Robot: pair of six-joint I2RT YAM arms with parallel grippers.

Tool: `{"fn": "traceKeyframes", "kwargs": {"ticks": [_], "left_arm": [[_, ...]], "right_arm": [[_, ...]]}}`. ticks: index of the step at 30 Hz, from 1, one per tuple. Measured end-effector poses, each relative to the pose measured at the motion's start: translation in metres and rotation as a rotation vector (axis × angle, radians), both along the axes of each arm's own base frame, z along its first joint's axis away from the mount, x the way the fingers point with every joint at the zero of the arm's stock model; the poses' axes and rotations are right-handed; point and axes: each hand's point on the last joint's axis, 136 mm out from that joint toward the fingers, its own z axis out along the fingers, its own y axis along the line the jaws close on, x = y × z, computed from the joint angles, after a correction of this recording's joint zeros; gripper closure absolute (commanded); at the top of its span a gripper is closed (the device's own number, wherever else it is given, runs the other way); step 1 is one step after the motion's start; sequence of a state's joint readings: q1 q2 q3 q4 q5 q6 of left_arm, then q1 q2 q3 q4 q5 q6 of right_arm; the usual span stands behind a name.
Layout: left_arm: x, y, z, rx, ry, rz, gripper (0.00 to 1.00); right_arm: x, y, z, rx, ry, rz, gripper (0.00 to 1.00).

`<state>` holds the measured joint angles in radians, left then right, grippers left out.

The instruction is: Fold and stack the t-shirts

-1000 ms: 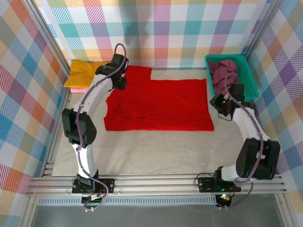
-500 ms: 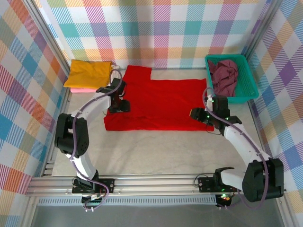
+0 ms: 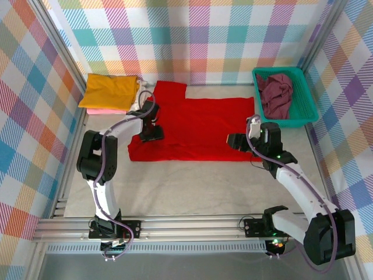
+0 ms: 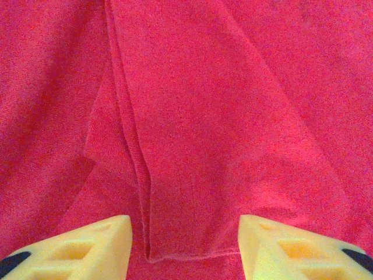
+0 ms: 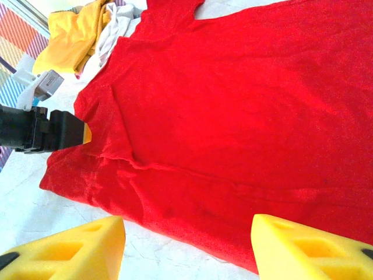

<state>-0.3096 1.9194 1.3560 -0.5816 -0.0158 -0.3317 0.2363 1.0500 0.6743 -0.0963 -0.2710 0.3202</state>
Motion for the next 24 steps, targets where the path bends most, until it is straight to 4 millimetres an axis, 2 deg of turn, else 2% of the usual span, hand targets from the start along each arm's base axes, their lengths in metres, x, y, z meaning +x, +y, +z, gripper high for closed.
{"fn": "traceKeyframes", "kwargs": {"ticks": [1, 3, 6, 8, 9, 16, 24], "left_arm": [[0.001, 0.0, -0.001, -0.001, -0.001, 0.002, 0.61], [0.002, -0.001, -0.004, -0.004, 0.0, 0.01, 0.65], [0.0, 0.0, -0.009, 0.0, 0.011, 0.015, 0.81], [0.0, 0.001, -0.011, 0.003, 0.016, 0.017, 0.95], [0.0, 0.001, -0.012, 0.002, 0.016, 0.019, 0.98], [0.001, 0.0, -0.009, 0.001, 0.013, 0.019, 1.0], [0.029, -0.016, 0.011, -0.022, -0.053, 0.005, 1.0]], "right_arm": [[0.0, 0.0, -0.001, -0.001, 0.004, 0.0, 0.41], [0.001, 0.0, -0.003, -0.002, 0.01, 0.0, 0.41], [0.002, 0.001, -0.006, -0.002, 0.018, -0.002, 0.41], [0.003, 0.001, -0.007, -0.002, 0.022, -0.002, 0.41], [0.003, 0.001, -0.007, -0.003, 0.023, -0.002, 0.41], [0.008, 0.002, -0.009, -0.005, 0.035, -0.002, 0.4], [0.009, 0.002, -0.009, -0.002, 0.036, -0.004, 0.4]]}}
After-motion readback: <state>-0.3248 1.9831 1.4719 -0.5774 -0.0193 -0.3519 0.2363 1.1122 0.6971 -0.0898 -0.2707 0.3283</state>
